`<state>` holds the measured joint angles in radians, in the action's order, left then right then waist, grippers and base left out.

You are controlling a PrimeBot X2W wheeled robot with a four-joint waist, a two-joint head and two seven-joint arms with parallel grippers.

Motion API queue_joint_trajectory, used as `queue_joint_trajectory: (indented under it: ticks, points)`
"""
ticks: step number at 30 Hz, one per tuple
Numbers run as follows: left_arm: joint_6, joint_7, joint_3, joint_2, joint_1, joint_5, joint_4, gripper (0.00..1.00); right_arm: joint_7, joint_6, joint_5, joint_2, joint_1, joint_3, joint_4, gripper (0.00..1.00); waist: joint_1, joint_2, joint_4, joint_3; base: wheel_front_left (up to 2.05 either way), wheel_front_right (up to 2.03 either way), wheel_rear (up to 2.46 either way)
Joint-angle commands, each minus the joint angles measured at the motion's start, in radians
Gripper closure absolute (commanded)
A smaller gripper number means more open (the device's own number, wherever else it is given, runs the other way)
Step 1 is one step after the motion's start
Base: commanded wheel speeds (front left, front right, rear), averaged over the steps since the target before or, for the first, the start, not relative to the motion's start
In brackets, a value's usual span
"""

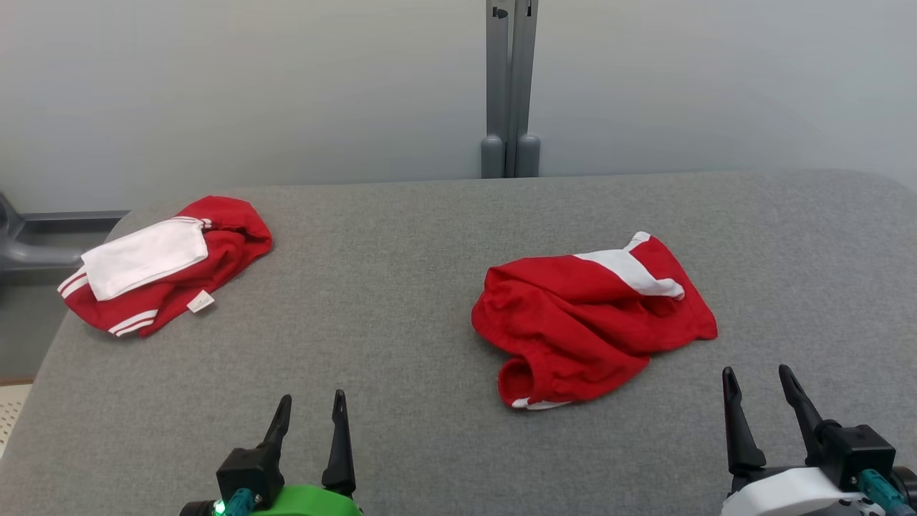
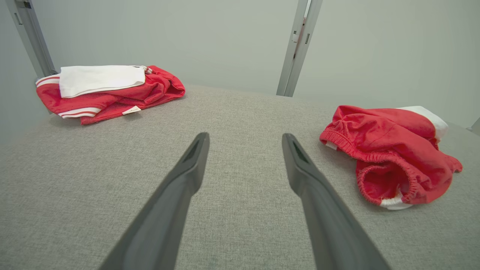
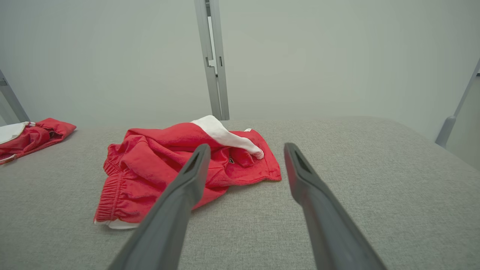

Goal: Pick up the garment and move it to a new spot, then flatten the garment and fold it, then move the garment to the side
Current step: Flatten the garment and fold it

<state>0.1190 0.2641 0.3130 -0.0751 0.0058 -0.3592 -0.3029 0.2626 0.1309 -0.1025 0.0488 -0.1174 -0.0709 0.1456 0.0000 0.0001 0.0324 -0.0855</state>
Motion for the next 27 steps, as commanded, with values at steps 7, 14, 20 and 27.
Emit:
queue_joint_trajectory:
  ticks: [7, 14, 20, 27]
  points:
    - [-0.037, -0.031, 0.033, -0.005, -0.088, 0.023, -0.014, 0.00, 0.004, 0.000, 0.011, 0.003, 0.021, 0.012, -0.012, 0.00, 0.0000, -0.0001, -0.019, 0.033, 0.00, 0.00, 0.00]
    - [-0.121, -0.189, 0.123, 0.008, -0.293, 0.025, -0.137, 0.00, 0.003, 0.000, 0.019, 0.003, 0.051, 0.051, -0.014, 0.00, 0.0000, -0.0001, -0.078, 0.102, 0.00, 0.00, 0.00]
    - [-0.164, -0.279, 0.166, 0.017, -0.475, 0.002, -0.287, 0.00, 0.003, 0.000, 0.014, 0.003, 0.100, 0.081, -0.019, 0.00, 0.0000, -0.0001, -0.156, 0.204, 0.00, 0.00, 0.00]
    - [-0.194, -0.317, 0.191, 0.021, -0.609, -0.039, -0.442, 0.00, 0.003, 0.000, 0.005, 0.002, 0.140, 0.091, -0.015, 0.00, 0.0000, -0.0001, -0.218, 0.281, 0.00, 0.00, 0.00]
